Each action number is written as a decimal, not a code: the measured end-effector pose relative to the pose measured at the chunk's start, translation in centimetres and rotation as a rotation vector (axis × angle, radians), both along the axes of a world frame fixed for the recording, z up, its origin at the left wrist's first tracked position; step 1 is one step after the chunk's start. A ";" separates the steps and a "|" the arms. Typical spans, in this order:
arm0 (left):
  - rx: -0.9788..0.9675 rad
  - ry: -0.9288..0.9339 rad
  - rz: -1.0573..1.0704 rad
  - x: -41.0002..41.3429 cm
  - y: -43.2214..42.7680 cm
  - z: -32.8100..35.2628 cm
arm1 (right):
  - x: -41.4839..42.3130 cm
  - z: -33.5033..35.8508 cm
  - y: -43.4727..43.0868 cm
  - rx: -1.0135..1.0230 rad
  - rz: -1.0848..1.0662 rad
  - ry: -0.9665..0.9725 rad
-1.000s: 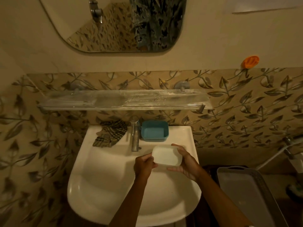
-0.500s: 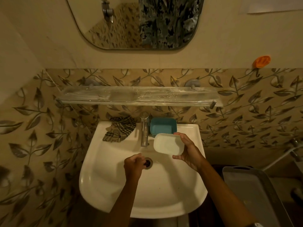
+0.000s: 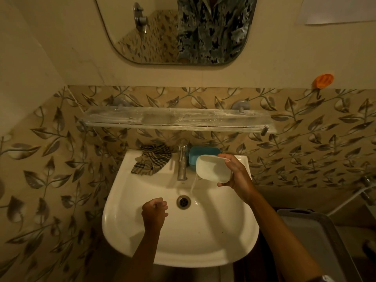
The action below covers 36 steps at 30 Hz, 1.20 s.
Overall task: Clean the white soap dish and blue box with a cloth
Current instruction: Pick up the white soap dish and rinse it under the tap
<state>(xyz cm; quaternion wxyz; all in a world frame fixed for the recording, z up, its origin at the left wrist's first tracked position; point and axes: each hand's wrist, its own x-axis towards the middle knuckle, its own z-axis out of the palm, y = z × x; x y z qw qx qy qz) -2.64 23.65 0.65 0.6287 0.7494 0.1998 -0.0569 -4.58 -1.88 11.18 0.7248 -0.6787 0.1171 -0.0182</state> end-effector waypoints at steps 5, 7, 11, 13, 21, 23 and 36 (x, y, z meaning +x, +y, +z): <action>0.020 0.004 0.033 -0.2 0.4 -0.2 | -0.1 1.2 0.0 -0.025 0.005 -0.029; 0.021 0.001 0.040 -0.3 0.6 -0.2 | -0.2 1.7 0.0 -0.015 0.012 -0.048; 0.014 -0.002 0.055 -0.3 0.7 -0.2 | -0.2 2.8 0.0 -0.019 0.005 -0.087; 0.007 -0.007 0.063 -0.4 0.7 -0.1 | -0.1 3.2 0.0 -0.030 0.004 -0.112; -0.008 0.002 0.079 -0.3 0.6 0.0 | -0.1 5.1 -0.2 -0.118 0.058 -0.182; -0.003 0.001 0.079 -0.4 0.6 0.1 | 0.0 5.5 -0.2 -0.147 0.070 -0.196; 0.007 0.011 0.084 -0.6 0.2 0.4 | 0.3 6.7 0.5 -0.316 0.129 -0.252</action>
